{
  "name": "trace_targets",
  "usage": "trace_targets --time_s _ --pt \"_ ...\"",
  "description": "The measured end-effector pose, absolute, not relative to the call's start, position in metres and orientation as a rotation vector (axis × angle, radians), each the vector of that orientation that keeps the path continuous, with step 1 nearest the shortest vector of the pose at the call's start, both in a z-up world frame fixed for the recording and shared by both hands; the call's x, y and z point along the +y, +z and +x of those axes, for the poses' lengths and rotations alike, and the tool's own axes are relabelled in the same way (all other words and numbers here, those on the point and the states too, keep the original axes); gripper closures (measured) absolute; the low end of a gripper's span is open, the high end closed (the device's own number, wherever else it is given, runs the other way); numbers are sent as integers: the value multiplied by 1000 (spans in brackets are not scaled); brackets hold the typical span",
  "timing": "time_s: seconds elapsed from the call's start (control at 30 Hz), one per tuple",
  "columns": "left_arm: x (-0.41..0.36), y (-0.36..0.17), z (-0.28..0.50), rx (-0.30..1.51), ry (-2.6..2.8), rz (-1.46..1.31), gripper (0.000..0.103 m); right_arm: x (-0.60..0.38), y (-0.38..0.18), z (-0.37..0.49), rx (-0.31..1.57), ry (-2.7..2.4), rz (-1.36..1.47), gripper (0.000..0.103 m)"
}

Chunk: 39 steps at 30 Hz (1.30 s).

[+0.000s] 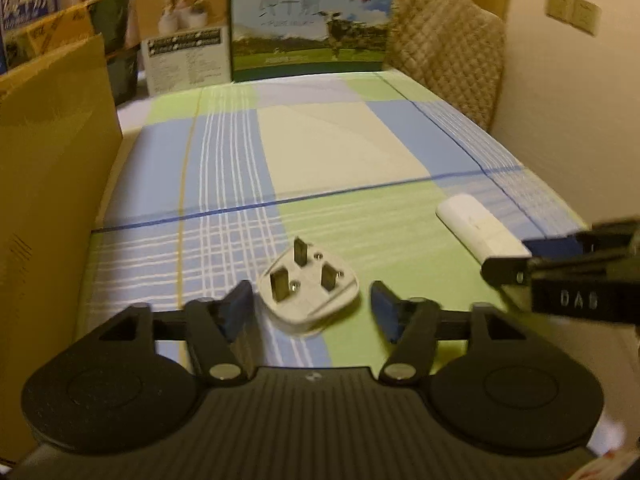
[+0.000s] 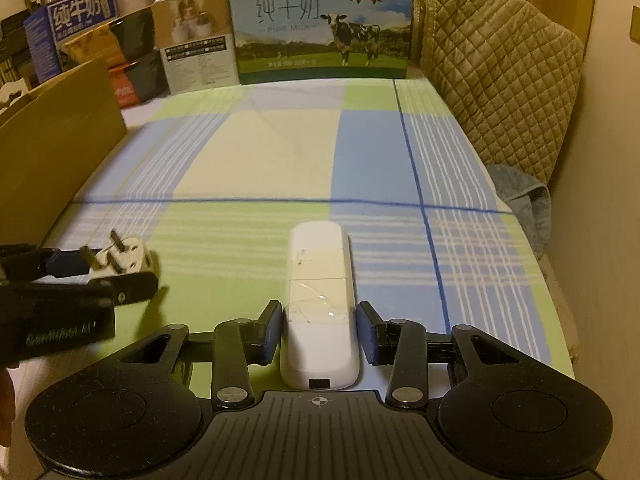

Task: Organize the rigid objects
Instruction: 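Carry the white plug and white remote to the cardboard box with both tools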

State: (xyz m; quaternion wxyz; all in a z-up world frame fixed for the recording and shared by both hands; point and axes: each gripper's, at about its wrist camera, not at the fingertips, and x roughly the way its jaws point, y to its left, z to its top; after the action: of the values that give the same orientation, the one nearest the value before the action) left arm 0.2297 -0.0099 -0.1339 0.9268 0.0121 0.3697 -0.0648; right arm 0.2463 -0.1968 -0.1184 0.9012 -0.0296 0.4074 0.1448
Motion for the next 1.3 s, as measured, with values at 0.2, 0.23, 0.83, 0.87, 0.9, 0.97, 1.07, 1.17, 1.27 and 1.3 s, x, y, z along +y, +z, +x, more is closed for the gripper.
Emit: trace_targets --time_s 0.2,0.23,0.83,0.87,0.9,0.97,1.07,1.17,1.27,1.3 --pt "-4 -138 233 730 -172 60 40 -192 -120 246 825 296 -80 66" --pt "-4 -139 235 730 -184 67 40 -193 -120 245 823 296 -80 66" --pt "-9 -135 226 758 -179 57 54 -189 -122 253 793 301 -98 59" --pt "-8 -134 225 760 -177 54 54 -189 -123 254 790 302 -99 59" --pt "-8 -134 224 762 -174 50 54 -188 -123 255 786 302 -100 59" --pt "-7 -133 223 768 -167 41 54 -187 -123 256 783 300 -103 59" --pt "-7 -132 223 779 -160 27 54 -187 -122 255 787 295 -101 66" --pt "-7 -129 218 792 -150 8 54 -188 -121 251 792 286 -79 66" --pt "-6 -123 208 796 -138 -11 54 -186 -117 240 783 285 -83 66" --pt "-6 -122 204 797 -133 -17 54 -185 -115 236 781 286 -80 66"
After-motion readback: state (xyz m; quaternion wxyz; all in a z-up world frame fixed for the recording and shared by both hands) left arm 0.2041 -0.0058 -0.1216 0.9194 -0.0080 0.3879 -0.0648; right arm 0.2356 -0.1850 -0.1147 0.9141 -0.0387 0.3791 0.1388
